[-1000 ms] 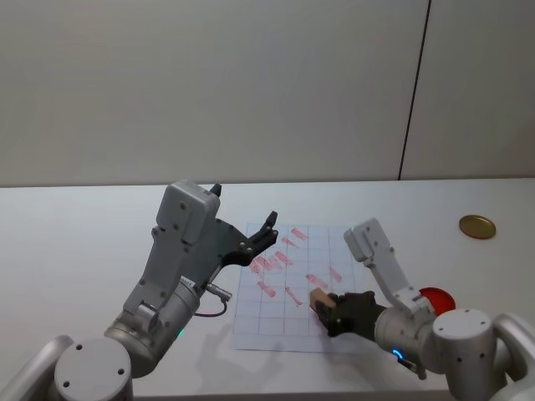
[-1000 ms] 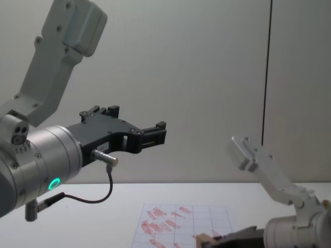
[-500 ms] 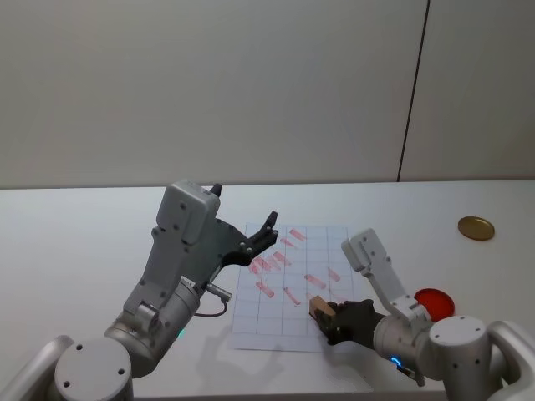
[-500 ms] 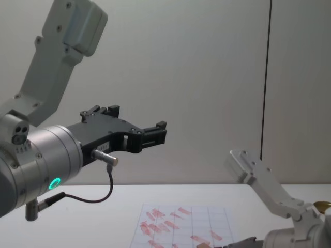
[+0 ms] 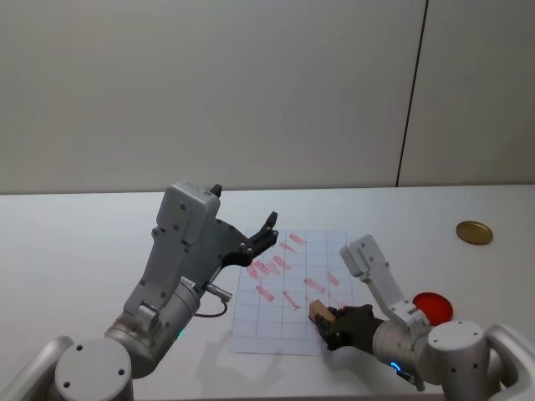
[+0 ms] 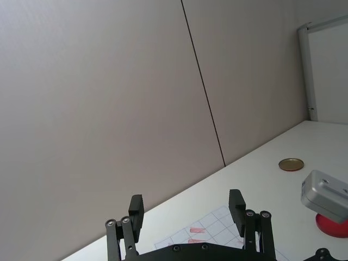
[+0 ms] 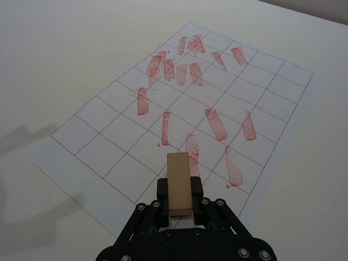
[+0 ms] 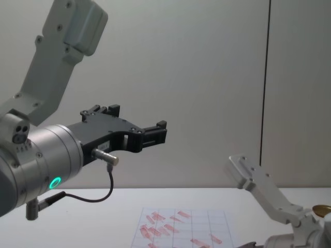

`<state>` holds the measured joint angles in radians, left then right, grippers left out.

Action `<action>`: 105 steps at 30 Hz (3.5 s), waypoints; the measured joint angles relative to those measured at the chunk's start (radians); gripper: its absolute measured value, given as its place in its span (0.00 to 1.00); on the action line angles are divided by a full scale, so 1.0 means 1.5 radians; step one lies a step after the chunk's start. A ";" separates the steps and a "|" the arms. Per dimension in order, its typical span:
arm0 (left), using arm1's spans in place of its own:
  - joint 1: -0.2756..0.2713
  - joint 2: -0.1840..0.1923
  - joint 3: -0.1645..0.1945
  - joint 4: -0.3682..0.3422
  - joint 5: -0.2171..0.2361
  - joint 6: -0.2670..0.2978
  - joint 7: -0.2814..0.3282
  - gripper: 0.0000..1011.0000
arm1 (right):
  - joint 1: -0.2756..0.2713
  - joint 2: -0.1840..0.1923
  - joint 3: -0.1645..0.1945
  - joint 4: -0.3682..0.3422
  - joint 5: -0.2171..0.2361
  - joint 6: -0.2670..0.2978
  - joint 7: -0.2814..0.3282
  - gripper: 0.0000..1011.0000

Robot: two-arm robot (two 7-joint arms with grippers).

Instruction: Use the one hand to pick up the stamp and affix it onto the A4 paper.

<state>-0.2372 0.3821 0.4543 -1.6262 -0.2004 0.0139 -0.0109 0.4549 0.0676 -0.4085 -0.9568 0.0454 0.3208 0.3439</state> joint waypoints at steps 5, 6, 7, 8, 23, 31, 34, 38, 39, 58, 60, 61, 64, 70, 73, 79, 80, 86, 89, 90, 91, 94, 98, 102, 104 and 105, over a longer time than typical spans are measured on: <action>0.000 0.000 0.000 0.000 0.000 0.000 0.000 0.98 | 0.000 0.000 -0.001 0.002 -0.001 -0.001 0.000 0.22; 0.000 0.000 0.000 0.000 0.000 0.000 0.000 0.98 | 0.000 0.000 -0.001 0.002 -0.002 -0.002 0.000 0.22; 0.000 0.000 0.000 0.000 0.000 0.000 0.000 0.98 | -0.001 0.000 -0.001 0.002 -0.002 -0.003 0.000 0.22; 0.000 0.000 0.000 0.000 0.000 0.000 0.000 0.98 | -0.001 0.000 -0.001 0.002 -0.003 -0.004 0.000 0.22; 0.000 0.000 0.000 0.000 0.000 0.000 0.000 0.98 | -0.009 0.007 0.003 -0.068 0.001 -0.011 -0.013 0.22; 0.000 0.000 0.000 0.000 0.000 0.000 0.000 0.98 | -0.009 0.011 0.016 -0.137 0.026 -0.009 -0.036 0.22; 0.000 0.000 0.000 0.000 0.000 0.000 0.000 0.98 | -0.010 0.013 0.021 -0.155 0.033 -0.006 -0.048 0.22; 0.000 0.000 0.000 0.000 0.000 0.000 0.000 0.98 | -0.011 0.016 0.028 -0.175 0.042 0.000 -0.063 0.22; 0.000 0.000 0.000 0.000 0.000 0.000 0.000 0.98 | -0.012 0.016 0.029 -0.178 0.043 0.002 -0.066 0.22; 0.000 0.000 0.000 0.000 0.000 0.000 0.000 0.98 | -0.045 0.058 0.076 -0.220 0.061 0.051 -0.148 0.22; 0.000 0.000 0.000 0.000 0.000 0.000 0.000 0.98 | -0.052 0.064 0.082 -0.224 0.064 0.057 -0.156 0.22; 0.000 0.000 0.000 0.000 0.000 0.000 0.000 0.98 | -0.054 0.067 0.084 -0.225 0.065 0.060 -0.159 0.22; 0.000 0.000 0.000 0.000 0.000 0.000 0.000 0.98 | -0.064 0.075 0.092 -0.230 0.070 0.068 -0.168 0.22; 0.000 0.000 0.000 0.000 0.000 0.000 0.000 0.98 | -0.081 0.088 0.105 -0.235 0.080 0.080 -0.184 0.22; 0.000 0.000 0.000 0.000 0.000 0.000 0.000 0.98 | -0.085 0.092 0.109 -0.235 0.083 0.083 -0.188 0.22; 0.000 0.000 0.000 0.000 0.000 0.000 0.000 0.98 | -0.088 0.095 0.114 -0.222 0.089 0.087 -0.191 0.22; 0.000 0.000 0.000 0.000 0.000 0.000 0.000 0.98 | -0.088 0.095 0.115 -0.217 0.091 0.088 -0.191 0.22; 0.000 0.000 0.000 0.000 0.000 0.000 0.000 0.98 | -0.082 0.092 0.116 -0.190 0.094 0.087 -0.190 0.22; 0.000 0.000 0.000 0.000 0.000 0.000 0.000 0.98 | -0.077 0.089 0.116 -0.174 0.095 0.085 -0.189 0.22; 0.000 0.000 0.000 0.000 0.000 0.000 0.000 0.98 | -0.073 0.087 0.116 -0.165 0.095 0.083 -0.188 0.22; 0.000 0.000 0.000 0.000 0.000 0.000 0.000 0.98 | -0.073 0.087 0.116 -0.165 0.095 0.083 -0.188 0.22; 0.000 0.000 0.000 0.000 0.000 0.000 0.000 0.98 | -0.067 0.084 0.115 -0.150 0.095 0.080 -0.186 0.22; 0.000 0.000 0.000 0.000 0.000 0.000 0.000 0.98 | -0.057 0.079 0.113 -0.129 0.094 0.075 -0.183 0.22; 0.000 0.000 0.000 0.000 0.000 0.000 0.000 0.98 | -0.050 0.076 0.112 -0.114 0.092 0.072 -0.181 0.25; 0.000 0.000 0.000 0.000 0.000 0.000 0.000 0.98 | -0.048 0.075 0.112 -0.110 0.092 0.071 -0.180 0.29; 0.000 0.000 0.000 0.000 0.000 0.000 0.000 0.98 | -0.046 0.074 0.111 -0.107 0.091 0.071 -0.180 0.34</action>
<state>-0.2372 0.3821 0.4543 -1.6262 -0.2004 0.0139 -0.0109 0.3857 0.1785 -0.2415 -1.1167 0.1814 0.4265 0.0744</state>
